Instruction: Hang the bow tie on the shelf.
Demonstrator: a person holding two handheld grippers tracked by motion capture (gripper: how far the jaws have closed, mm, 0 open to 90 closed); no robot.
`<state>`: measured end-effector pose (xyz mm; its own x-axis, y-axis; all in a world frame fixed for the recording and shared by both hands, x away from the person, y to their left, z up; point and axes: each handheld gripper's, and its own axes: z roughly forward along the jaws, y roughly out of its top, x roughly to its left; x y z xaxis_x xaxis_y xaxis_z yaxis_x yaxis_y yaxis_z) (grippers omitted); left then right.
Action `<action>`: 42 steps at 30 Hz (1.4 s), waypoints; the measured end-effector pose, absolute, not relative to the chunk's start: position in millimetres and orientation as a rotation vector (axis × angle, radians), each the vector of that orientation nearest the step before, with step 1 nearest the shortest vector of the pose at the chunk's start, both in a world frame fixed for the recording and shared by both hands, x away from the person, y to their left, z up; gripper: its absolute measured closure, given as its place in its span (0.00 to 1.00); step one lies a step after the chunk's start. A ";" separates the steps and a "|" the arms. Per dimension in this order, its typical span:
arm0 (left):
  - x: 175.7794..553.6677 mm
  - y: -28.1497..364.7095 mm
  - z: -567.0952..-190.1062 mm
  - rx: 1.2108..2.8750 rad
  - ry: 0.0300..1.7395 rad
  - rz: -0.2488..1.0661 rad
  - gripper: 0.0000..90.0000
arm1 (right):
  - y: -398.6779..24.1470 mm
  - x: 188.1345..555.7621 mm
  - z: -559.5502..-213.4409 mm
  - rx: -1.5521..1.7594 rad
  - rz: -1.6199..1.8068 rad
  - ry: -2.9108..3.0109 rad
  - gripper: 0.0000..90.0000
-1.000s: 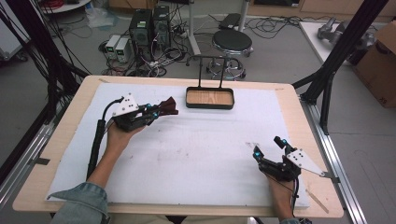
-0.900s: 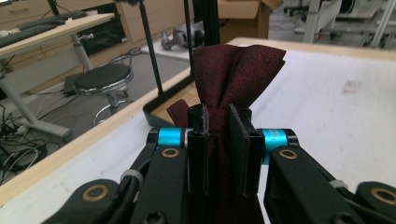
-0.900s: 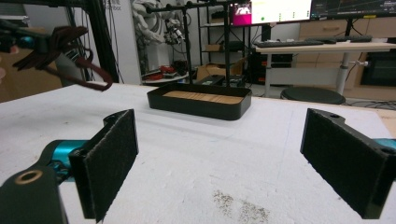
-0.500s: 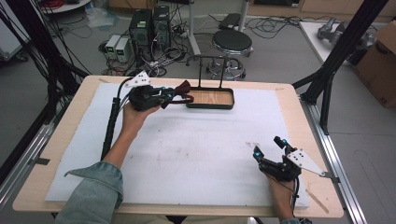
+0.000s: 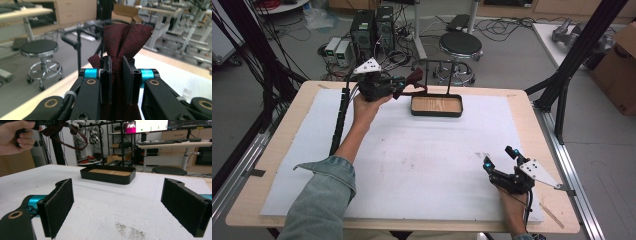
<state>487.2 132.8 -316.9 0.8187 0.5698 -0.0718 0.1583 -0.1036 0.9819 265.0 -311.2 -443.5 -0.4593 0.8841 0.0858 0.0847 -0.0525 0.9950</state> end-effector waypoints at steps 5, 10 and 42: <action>495.9 135.0 -316.2 1.627 0.604 0.329 0.86 | -311.1 265.1 -443.5 1.047 1.581 1.579 0.11; 502.3 133.5 -318.5 1.634 0.650 0.322 0.86 | -311.2 265.3 -443.5 1.046 1.581 1.577 0.11; 544.9 132.8 -326.7 1.540 0.841 0.315 0.86 | -311.6 265.2 -443.5 1.042 1.590 1.586 0.11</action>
<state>544.9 132.8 -326.7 0.6930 0.6660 -0.2761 0.3200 0.0590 0.9456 265.2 -311.6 -443.5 -0.4698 0.8784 0.0875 0.0848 -0.0537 0.9949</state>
